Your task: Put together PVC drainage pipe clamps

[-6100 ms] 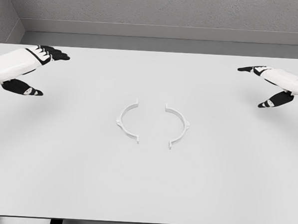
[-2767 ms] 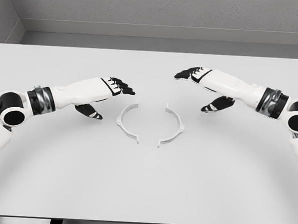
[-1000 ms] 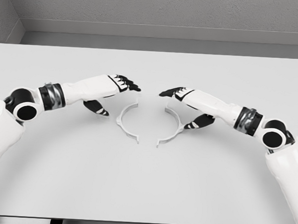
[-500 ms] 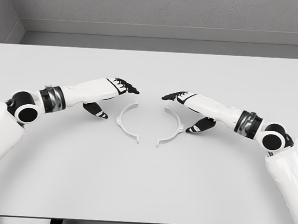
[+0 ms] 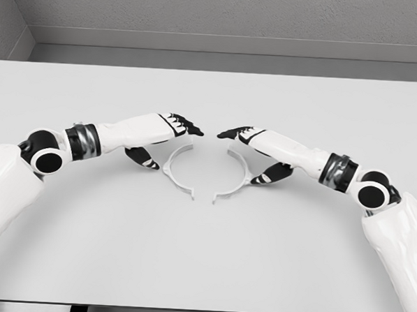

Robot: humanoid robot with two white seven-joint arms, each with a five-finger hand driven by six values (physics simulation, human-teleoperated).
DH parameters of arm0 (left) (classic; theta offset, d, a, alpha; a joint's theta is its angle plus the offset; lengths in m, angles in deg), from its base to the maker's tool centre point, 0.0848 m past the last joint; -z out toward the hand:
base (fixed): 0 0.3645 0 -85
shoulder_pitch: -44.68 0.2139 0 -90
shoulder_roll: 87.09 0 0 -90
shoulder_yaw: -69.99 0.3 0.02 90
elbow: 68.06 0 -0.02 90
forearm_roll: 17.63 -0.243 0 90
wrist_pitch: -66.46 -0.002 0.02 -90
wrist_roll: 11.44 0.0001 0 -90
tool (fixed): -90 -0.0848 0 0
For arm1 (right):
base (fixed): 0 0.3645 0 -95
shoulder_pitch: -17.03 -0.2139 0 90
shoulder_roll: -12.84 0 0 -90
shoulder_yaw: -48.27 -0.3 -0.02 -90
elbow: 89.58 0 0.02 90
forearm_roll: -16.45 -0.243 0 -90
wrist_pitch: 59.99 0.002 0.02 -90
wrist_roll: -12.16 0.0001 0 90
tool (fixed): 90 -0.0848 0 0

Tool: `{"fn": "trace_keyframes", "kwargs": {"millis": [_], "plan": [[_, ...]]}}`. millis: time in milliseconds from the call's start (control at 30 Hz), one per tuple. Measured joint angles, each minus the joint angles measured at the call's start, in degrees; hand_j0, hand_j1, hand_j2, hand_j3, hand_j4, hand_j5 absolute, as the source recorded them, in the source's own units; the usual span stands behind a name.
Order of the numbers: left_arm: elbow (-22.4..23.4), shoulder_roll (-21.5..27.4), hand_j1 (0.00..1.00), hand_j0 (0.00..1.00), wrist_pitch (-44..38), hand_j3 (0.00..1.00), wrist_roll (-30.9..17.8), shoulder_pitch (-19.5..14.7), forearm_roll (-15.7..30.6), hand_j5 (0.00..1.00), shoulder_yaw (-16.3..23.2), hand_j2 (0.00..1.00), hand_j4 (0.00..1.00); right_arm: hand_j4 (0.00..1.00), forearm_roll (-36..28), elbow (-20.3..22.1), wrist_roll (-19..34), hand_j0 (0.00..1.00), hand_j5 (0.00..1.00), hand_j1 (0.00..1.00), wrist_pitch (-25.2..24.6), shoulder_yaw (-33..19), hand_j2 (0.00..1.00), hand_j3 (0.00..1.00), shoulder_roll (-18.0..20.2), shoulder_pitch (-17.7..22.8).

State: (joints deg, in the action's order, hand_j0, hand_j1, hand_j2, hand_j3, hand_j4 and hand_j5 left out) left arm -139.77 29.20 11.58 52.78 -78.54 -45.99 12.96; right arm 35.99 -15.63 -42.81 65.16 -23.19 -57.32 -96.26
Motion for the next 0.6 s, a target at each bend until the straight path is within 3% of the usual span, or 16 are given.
{"fn": "trace_keyframes", "kwargs": {"millis": [333,600], "plan": [[0.01,0.19,1.00,1.00,0.00,1.00,0.00,-0.35,0.11,1.00,-0.40,1.00,1.00,1.00,0.00,0.19,0.00,1.00,1.00,1.00,0.00,0.11,1.00,1.00,-0.91,-0.26],[0.08,3.76,1.00,1.00,0.00,1.00,0.15,-1.14,0.58,1.00,-1.12,1.00,1.00,1.00,0.01,0.19,0.00,1.00,1.00,1.00,0.00,0.04,1.00,1.00,-0.93,-0.26]]}}
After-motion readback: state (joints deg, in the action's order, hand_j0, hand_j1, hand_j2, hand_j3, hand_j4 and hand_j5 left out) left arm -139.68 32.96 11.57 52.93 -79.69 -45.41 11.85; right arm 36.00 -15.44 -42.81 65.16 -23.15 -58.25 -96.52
